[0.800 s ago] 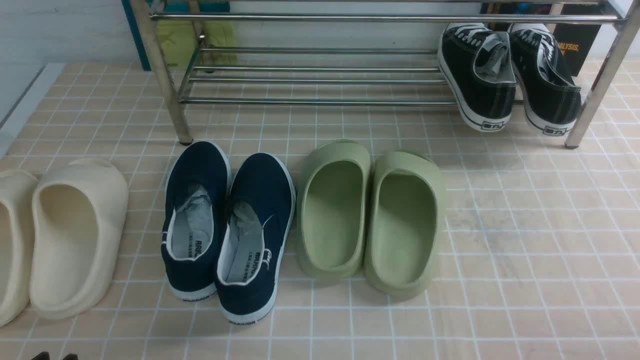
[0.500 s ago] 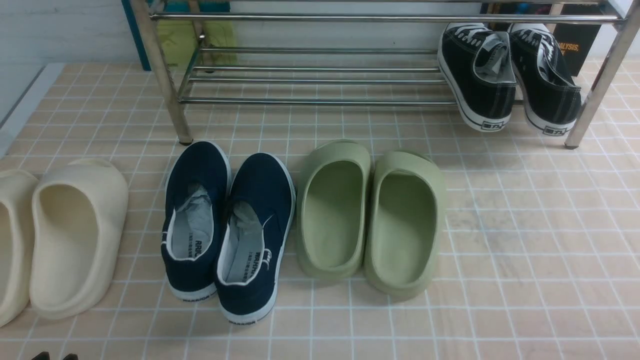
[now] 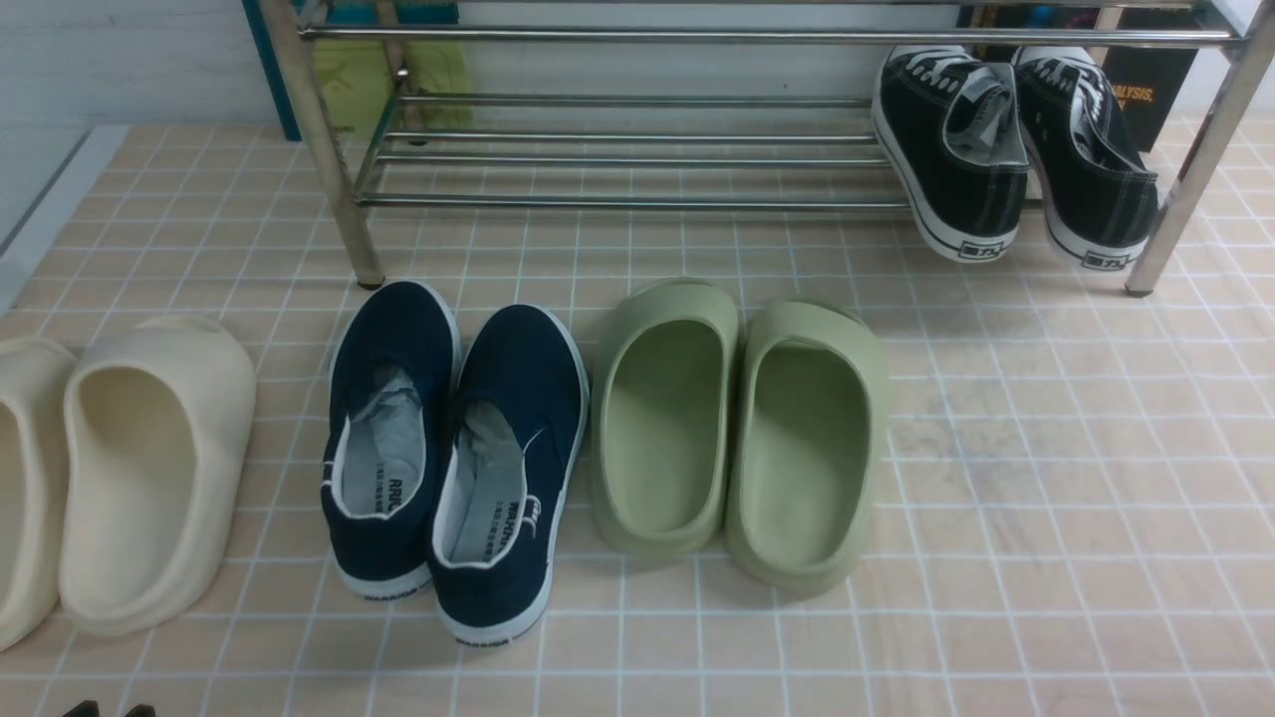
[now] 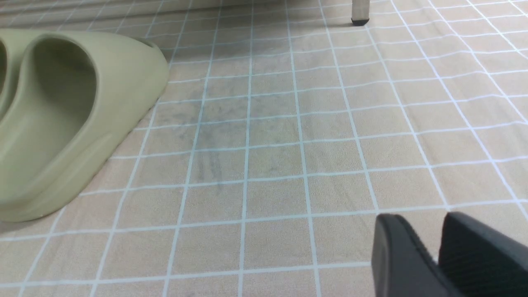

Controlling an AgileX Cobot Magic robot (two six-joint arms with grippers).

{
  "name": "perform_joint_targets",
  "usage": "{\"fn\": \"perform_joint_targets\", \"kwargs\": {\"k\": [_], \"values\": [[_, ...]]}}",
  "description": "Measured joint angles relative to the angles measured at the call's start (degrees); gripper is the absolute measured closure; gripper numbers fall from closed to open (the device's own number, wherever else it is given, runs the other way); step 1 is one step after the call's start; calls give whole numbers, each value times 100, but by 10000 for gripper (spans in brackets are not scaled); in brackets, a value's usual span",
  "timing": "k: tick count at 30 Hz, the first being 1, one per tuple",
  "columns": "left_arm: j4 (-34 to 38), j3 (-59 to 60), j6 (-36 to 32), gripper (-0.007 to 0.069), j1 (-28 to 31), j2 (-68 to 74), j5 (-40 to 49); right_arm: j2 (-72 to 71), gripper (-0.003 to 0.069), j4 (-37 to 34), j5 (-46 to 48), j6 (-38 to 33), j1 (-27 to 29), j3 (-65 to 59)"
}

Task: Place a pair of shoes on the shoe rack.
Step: Use the left arm to grab the shoe closest to it

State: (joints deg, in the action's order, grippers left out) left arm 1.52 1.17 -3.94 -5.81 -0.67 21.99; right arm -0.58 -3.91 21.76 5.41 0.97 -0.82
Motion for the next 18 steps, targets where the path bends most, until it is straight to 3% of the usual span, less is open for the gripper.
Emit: {"fn": "perform_joint_targets", "kwargs": {"k": [18], "values": [[-16,0,0,385,0,0,-51,0,463,0,0,0,0,0]]}}
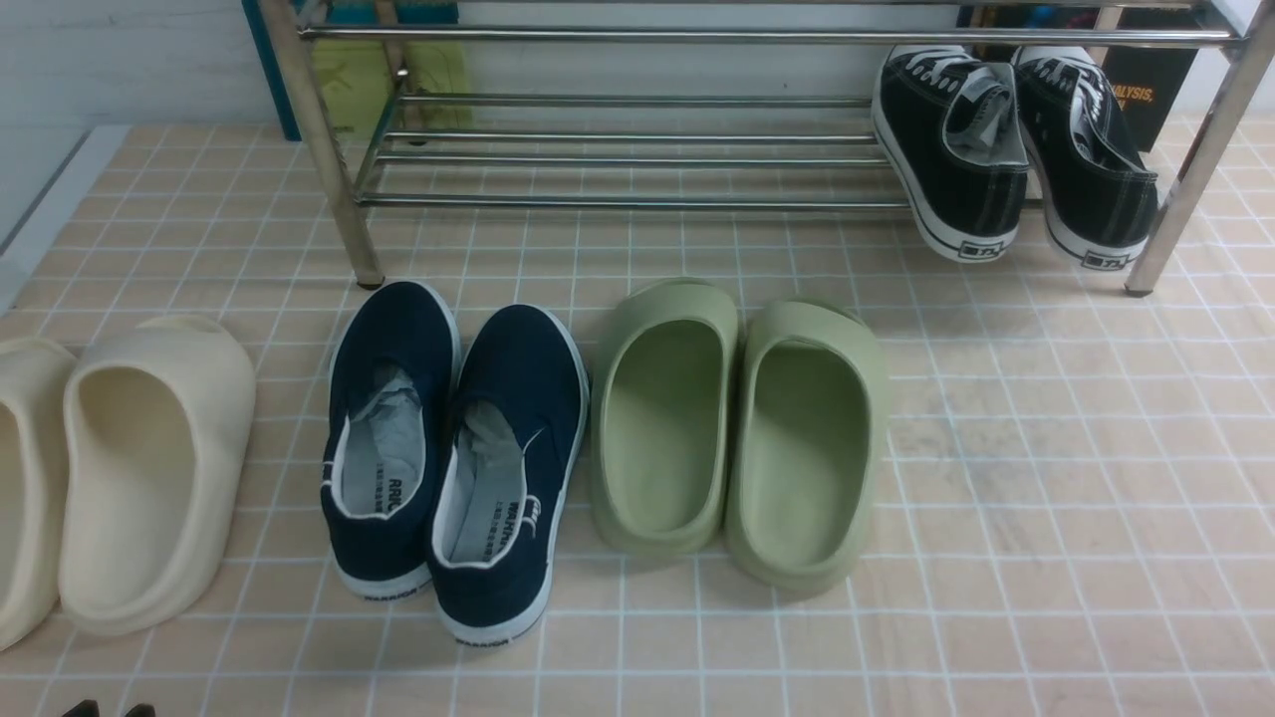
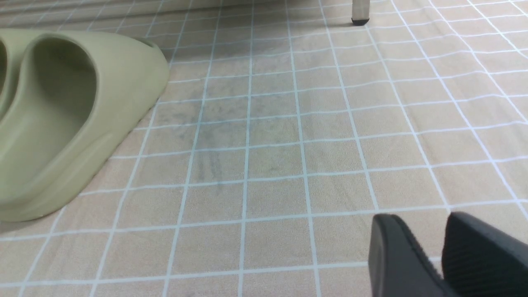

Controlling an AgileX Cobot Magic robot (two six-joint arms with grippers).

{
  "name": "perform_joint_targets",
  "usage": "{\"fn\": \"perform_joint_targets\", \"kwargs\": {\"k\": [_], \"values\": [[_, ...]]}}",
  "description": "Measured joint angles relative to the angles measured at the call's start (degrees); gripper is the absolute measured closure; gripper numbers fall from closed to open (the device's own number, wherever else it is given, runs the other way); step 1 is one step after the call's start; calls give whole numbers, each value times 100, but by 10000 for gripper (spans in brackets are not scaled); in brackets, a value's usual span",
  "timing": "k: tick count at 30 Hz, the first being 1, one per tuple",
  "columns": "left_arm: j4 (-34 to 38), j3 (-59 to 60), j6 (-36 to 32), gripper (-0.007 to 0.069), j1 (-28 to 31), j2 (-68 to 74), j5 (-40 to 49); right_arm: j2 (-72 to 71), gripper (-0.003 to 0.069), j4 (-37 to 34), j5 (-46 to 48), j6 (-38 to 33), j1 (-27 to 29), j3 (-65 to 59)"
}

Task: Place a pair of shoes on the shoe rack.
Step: Use the left arm to grab the shoe closest to it

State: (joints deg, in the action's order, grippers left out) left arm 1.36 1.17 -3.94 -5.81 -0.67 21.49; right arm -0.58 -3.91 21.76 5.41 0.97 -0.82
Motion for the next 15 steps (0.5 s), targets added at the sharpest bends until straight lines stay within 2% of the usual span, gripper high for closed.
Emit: {"fn": "perform_joint_targets", "kwargs": {"k": [3,9,10,14,15], "values": [[-4,43,0,385,0,0,-330,0,461,0,0,0,0,0],[-11,50,0,385,0,0,-2407,0,455,0,0,0,0,0],[-11,50,0,385,0,0,-3032,0,453,0,0,0,0,0],[25,50,6,385,0,0,-4591,0,450,0,0,0,0,0],[33,50,6,385,0,0,-4661,0,450,0,0,0,0,0]]}}
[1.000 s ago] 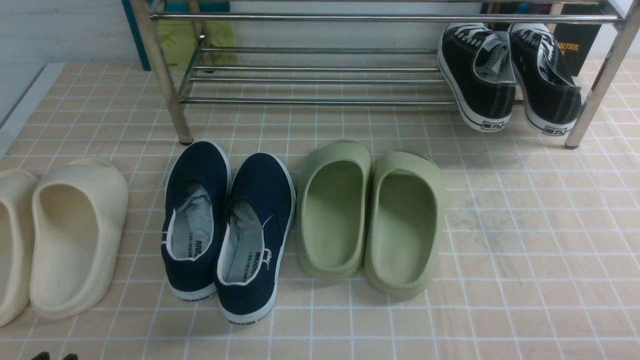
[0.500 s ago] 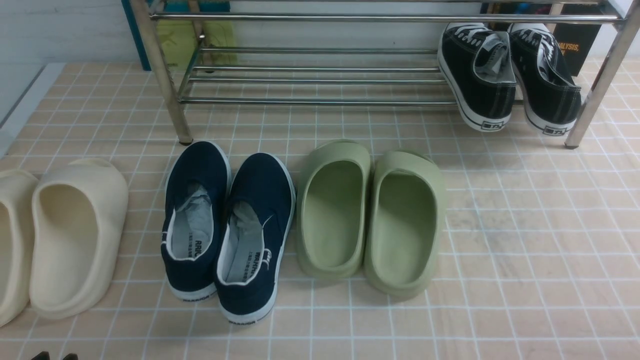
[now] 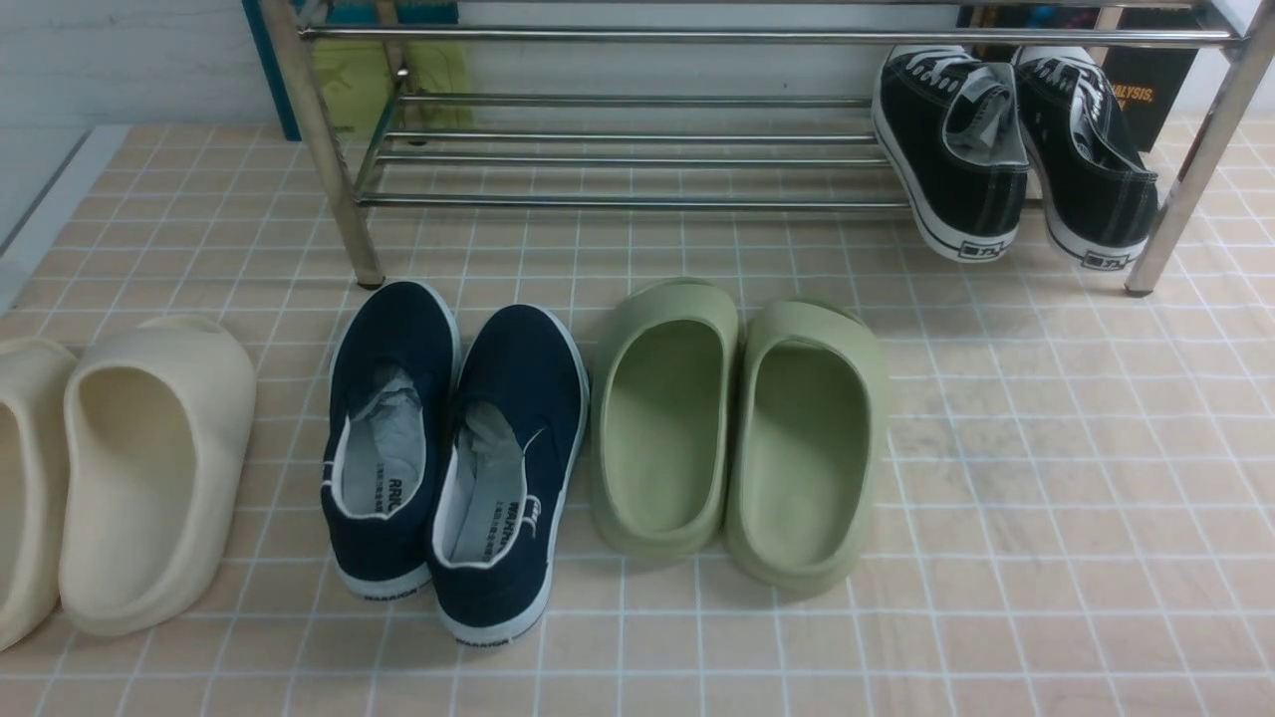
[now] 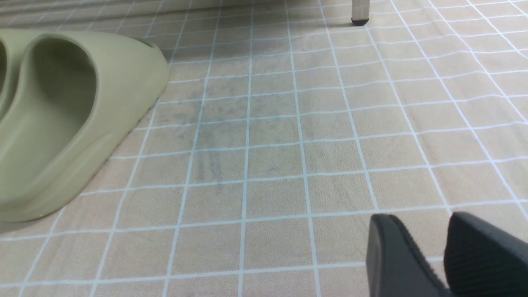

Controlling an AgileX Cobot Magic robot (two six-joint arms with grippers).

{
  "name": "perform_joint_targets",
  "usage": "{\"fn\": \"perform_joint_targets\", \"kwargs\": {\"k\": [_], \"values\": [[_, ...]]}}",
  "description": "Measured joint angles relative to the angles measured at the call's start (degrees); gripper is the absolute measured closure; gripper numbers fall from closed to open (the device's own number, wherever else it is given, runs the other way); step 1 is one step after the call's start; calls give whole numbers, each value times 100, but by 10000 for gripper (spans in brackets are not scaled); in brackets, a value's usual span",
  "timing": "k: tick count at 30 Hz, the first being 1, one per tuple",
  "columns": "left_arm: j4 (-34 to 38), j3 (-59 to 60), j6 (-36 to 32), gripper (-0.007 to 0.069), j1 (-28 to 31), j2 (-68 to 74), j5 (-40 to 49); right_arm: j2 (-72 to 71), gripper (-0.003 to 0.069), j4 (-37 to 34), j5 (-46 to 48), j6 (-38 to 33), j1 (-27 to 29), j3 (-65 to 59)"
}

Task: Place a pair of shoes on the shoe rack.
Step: Use the left arm to grab the shoe closest to it

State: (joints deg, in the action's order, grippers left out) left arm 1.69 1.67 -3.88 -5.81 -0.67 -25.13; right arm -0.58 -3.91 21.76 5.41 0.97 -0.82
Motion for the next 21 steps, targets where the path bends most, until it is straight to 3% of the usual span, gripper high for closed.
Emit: {"fn": "perform_joint_targets", "kwargs": {"k": [4,6,10,13,15,20,21], "values": [[59,0,328,385,0,0,-1153,0,447,0,0,0,0,0],[197,0,936,385,0,0,-1841,0,442,0,0,0,0,0],[322,-67,1967,385,0,-7,-2229,0,439,0,0,0,0,0],[384,-334,2267,385,0,-7,-1878,0,436,0,0,0,0,0],[495,-912,2217,392,0,-7,-1022,0,431,0,0,0,0,0],[620,-1962,1405,434,0,486,533,0,424,0,0,0,0,0],[633,-2427,1008,463,0,927,1279,0,422,0,0,0,0,0]]}}
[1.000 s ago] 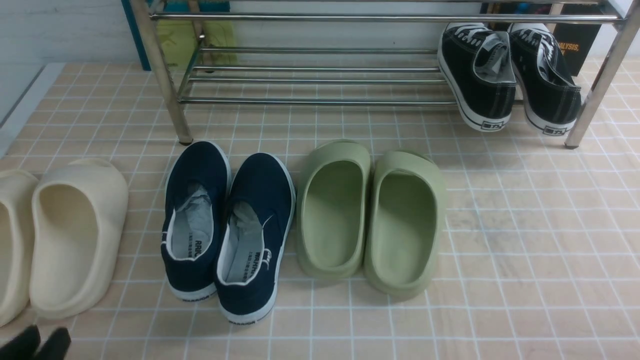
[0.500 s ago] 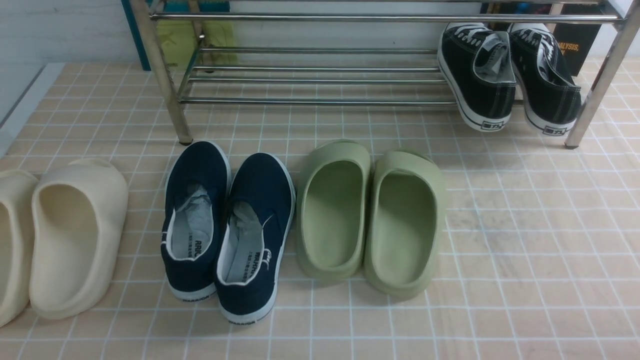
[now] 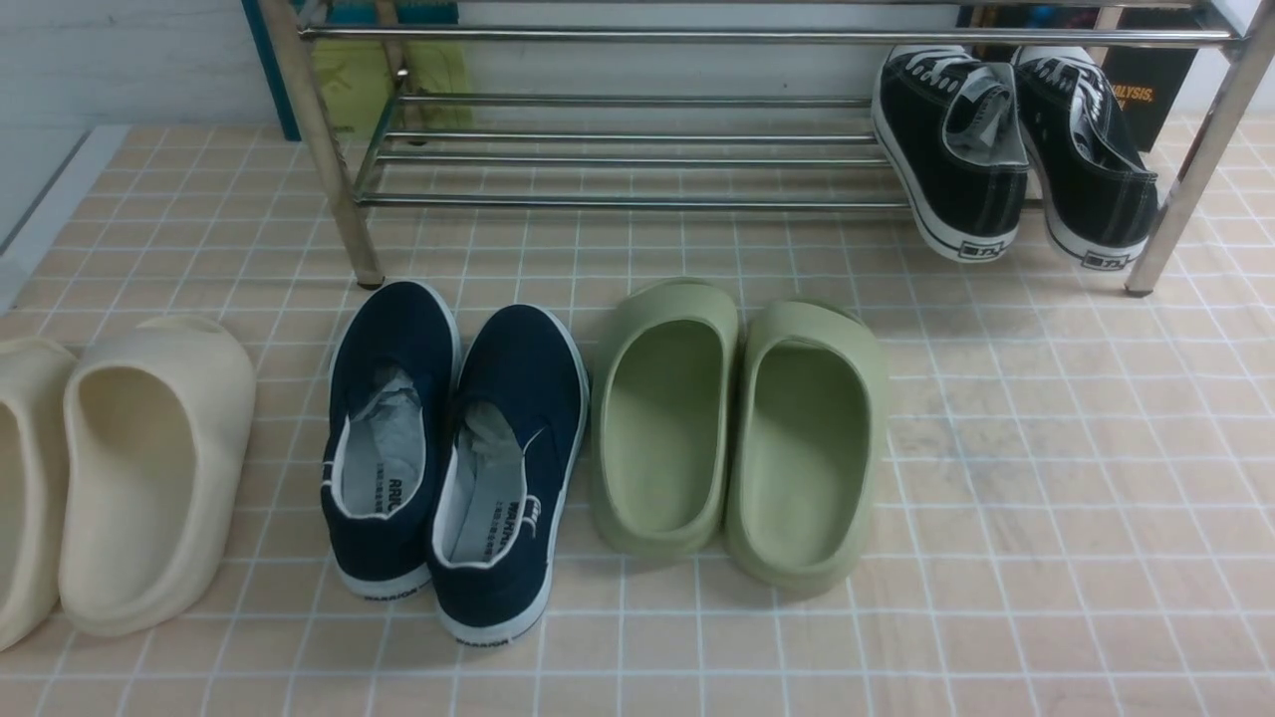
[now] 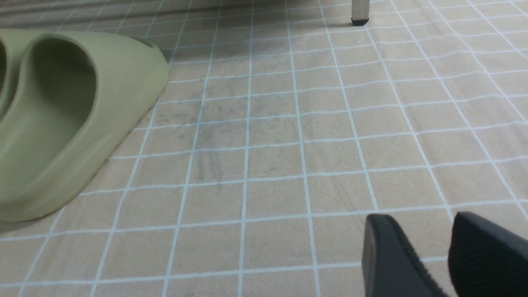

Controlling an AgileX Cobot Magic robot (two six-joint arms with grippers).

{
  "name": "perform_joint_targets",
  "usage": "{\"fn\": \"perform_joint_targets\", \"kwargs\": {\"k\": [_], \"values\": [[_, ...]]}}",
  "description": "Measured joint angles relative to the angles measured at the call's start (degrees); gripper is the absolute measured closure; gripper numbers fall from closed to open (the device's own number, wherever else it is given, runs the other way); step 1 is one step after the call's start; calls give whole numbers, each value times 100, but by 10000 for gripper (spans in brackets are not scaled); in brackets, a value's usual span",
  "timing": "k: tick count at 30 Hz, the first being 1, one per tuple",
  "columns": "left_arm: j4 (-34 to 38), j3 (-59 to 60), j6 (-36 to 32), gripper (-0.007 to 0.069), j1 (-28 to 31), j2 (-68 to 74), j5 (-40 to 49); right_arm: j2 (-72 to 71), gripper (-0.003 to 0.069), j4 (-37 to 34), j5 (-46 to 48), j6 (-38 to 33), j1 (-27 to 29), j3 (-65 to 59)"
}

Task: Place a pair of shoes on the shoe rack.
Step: Use the left arm to grab the shoe closest to it

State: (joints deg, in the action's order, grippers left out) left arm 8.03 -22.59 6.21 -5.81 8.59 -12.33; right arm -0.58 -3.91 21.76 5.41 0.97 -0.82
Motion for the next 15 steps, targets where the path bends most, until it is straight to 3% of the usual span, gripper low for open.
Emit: {"fn": "perform_joint_targets", "kwargs": {"k": [4,7,15], "values": [[-20,-855,-470,552,0,1182,1798,0,422,0,0,0,0,0],[-77,-1304,-524,601,0,2049,2575,0,422,0,0,0,0,0],[-116,-2055,-527,622,0,4294,2963,0,422,0,0,0,0,0]]}}
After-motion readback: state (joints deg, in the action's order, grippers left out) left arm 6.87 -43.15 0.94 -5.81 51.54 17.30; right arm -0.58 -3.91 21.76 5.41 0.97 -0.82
